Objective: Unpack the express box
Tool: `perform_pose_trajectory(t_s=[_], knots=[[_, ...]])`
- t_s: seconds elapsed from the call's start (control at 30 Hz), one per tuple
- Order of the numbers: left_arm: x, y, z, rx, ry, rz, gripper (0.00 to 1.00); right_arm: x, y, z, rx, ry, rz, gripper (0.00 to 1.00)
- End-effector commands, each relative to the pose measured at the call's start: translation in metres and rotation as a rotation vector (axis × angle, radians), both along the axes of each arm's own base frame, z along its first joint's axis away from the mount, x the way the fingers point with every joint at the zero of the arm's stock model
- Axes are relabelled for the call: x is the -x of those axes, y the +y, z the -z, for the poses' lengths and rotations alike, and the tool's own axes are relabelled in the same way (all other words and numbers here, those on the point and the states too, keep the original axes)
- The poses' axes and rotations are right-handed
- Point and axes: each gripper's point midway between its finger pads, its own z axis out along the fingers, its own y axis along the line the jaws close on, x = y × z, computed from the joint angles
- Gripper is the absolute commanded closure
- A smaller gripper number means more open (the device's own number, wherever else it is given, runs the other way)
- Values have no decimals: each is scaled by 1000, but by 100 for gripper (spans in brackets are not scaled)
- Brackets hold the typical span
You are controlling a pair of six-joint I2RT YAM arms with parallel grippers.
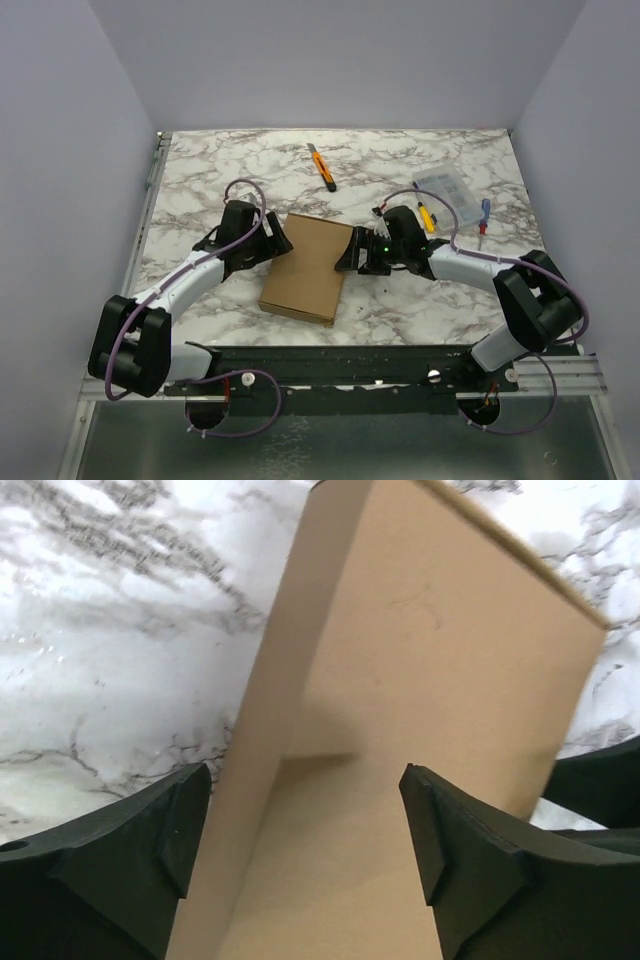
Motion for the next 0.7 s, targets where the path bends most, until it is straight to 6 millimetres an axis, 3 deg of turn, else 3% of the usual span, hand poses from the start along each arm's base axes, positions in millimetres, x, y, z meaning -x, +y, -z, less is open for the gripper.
perform_pose_trajectory(t_s=[0.0, 0.13, 0.33, 0.67], knots=[[6, 17, 23, -29, 46, -66, 20, 8, 13, -21, -111, 3, -31, 12], [9, 11, 26, 53, 37, -68, 26, 9, 25, -33, -183, 15, -59, 22], [11, -6, 29, 174, 39, -64, 32, 8, 43, -53, -225, -3, -98, 24], [16, -38, 28, 275, 36, -36, 37, 8, 56, -121, -295, -116, -124, 24]])
